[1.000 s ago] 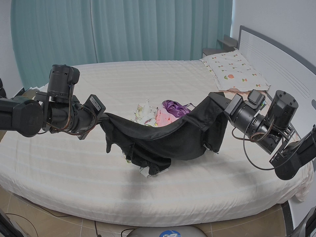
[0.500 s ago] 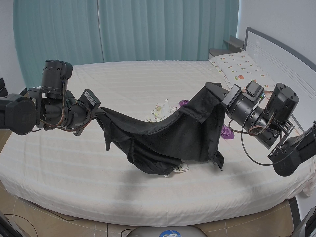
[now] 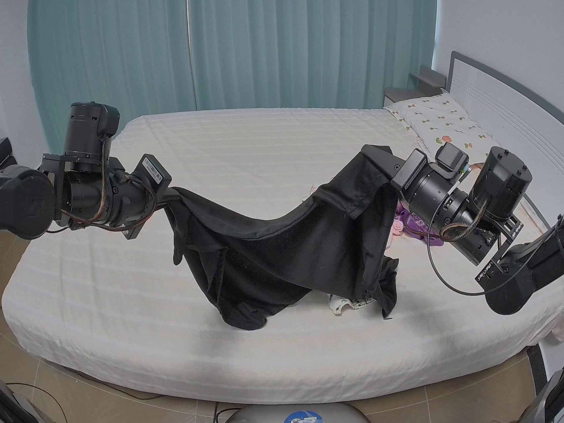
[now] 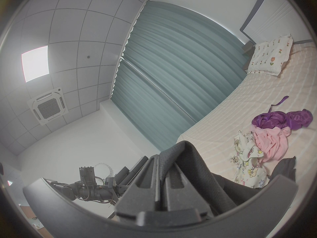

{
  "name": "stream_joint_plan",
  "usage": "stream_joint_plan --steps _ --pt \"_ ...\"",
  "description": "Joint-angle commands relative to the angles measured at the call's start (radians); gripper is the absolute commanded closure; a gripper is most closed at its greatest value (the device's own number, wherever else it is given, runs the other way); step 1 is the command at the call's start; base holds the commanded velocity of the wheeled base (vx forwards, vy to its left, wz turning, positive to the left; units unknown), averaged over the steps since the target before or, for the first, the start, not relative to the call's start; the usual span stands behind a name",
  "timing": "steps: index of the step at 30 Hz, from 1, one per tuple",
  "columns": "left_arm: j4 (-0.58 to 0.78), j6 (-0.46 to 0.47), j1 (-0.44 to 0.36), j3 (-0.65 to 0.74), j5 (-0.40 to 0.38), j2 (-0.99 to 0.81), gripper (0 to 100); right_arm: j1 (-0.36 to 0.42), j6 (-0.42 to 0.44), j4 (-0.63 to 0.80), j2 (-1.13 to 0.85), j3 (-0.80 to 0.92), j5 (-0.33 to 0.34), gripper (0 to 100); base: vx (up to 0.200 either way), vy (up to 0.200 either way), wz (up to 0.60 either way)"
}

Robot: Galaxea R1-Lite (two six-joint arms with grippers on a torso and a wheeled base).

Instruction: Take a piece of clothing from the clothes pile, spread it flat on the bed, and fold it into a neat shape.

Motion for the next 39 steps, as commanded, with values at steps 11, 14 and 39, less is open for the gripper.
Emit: stream_joint_plan --steps 11,14,39 --pt "0.001 0.001 0.005 0.016 -0.001 -0.041 100 0.002 0.000 -0.003 0.010 0.001 0.002 100 0.000 0.200 0.00" --pt "-0.002 0.002 0.005 0.027 -0.001 -0.047 100 0.000 0.000 -0.005 0.015 0.003 0.002 100 0.000 0.200 0.00" --pt "-0.008 0.004 0.000 0.077 -0.003 -0.068 100 -0.021 0.000 -0.003 -0.026 0.053 0.004 100 0.000 0.152 0.00"
